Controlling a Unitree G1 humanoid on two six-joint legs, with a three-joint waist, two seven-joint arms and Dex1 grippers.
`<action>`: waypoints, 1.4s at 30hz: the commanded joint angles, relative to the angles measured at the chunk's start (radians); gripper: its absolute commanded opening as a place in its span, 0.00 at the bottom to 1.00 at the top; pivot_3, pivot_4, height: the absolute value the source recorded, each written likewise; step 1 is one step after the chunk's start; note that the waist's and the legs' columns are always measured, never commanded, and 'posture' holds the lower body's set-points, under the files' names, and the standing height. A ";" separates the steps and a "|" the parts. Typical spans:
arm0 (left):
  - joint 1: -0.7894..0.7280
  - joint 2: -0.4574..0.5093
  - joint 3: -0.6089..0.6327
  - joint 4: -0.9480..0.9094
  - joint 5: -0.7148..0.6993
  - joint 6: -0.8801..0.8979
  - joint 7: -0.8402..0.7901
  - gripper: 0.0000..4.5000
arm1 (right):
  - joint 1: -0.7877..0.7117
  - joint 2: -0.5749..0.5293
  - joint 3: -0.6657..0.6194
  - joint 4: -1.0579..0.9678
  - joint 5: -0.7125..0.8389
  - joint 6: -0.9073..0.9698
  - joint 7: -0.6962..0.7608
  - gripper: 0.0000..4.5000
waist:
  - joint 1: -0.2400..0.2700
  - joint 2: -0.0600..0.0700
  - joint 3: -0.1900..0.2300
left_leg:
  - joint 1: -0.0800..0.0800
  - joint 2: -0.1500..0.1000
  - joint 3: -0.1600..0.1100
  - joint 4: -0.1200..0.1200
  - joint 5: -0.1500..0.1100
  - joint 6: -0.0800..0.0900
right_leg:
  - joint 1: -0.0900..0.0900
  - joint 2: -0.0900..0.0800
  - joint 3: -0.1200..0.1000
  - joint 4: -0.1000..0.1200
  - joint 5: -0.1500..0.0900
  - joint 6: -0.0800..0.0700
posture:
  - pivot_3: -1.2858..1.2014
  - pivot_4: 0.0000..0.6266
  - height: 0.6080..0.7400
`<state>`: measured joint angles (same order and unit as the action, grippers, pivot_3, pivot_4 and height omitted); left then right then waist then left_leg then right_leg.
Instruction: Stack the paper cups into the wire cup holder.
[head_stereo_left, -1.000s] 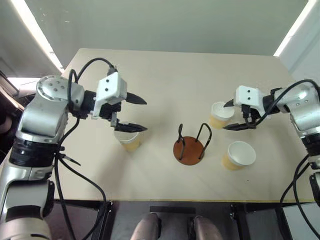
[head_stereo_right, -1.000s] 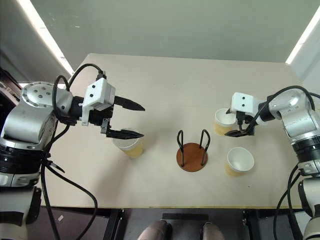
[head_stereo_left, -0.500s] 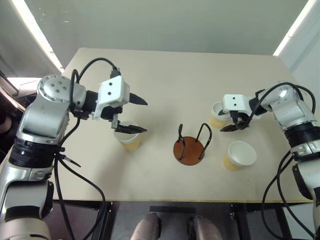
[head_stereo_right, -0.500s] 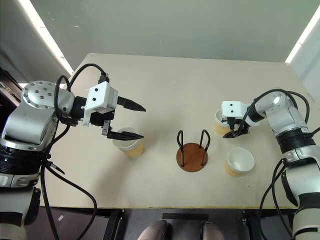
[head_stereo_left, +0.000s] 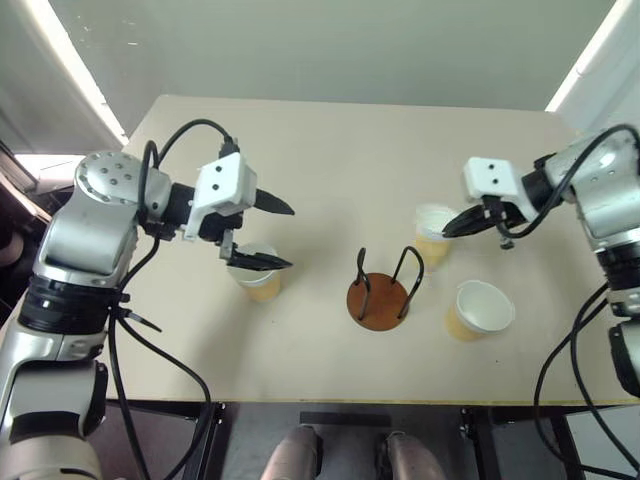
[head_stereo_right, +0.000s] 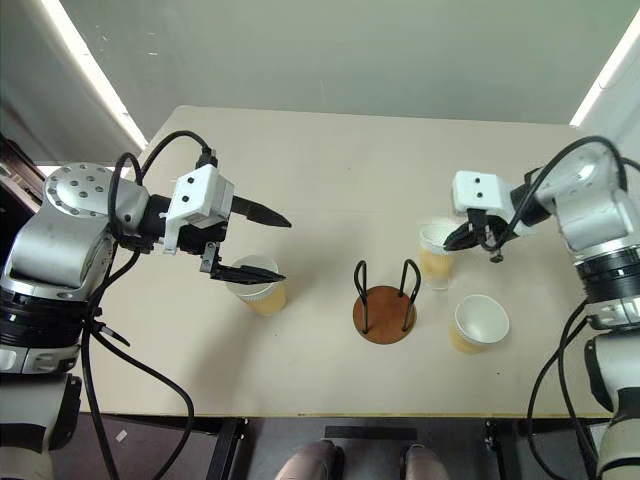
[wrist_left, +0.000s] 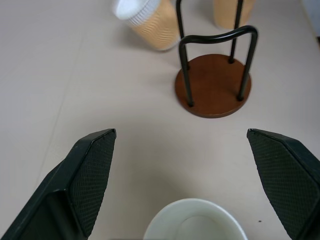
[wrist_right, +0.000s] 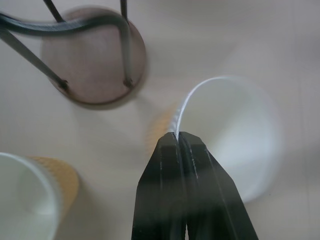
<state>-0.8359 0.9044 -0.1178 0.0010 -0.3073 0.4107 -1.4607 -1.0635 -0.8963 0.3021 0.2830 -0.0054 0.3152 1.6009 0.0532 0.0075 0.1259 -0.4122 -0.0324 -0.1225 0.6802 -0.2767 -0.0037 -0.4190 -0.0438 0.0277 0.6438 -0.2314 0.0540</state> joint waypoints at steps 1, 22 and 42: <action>-0.013 0.004 0.025 -0.015 -0.028 0.010 -0.006 1.00 | -0.023 -0.065 -0.061 -0.133 0.085 0.085 0.014 0.01 | 0.000 0.000 0.000 | 0.000 0.000 0.000 0.000 0.000 0.000 | 0.000 0.000 0.000 0.000 0.000 0.000 | 0.52 0.24 1.00; -0.023 -0.031 0.011 0.061 -0.029 -0.042 -0.032 1.00 | -0.150 -0.113 -0.093 -0.477 0.291 0.398 0.004 0.01 | -0.005 0.000 0.000 | 0.000 0.000 0.000 0.000 0.000 0.000 | -0.001 0.000 0.000 0.000 0.000 0.000 | 0.52 0.24 1.00; -0.022 -0.042 0.003 0.073 -0.019 -0.060 -0.047 1.00 | -0.107 -0.071 -0.071 -0.582 0.385 0.481 -0.079 0.01 | -0.005 0.000 0.000 | -0.001 0.000 -0.001 0.001 0.000 0.000 | -0.001 0.000 0.000 -0.001 0.000 0.000 | 0.52 0.24 1.00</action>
<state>-0.8458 0.8513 -0.1296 0.0968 -0.3205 0.3531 -1.5042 -1.1725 -0.9632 0.2459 -0.2746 0.3676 0.7969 1.5341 0.0486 0.0079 0.1261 -0.4128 -0.0324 -0.1235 0.6811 -0.2764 -0.0037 -0.4200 -0.0437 0.0275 0.6432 -0.2316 0.0537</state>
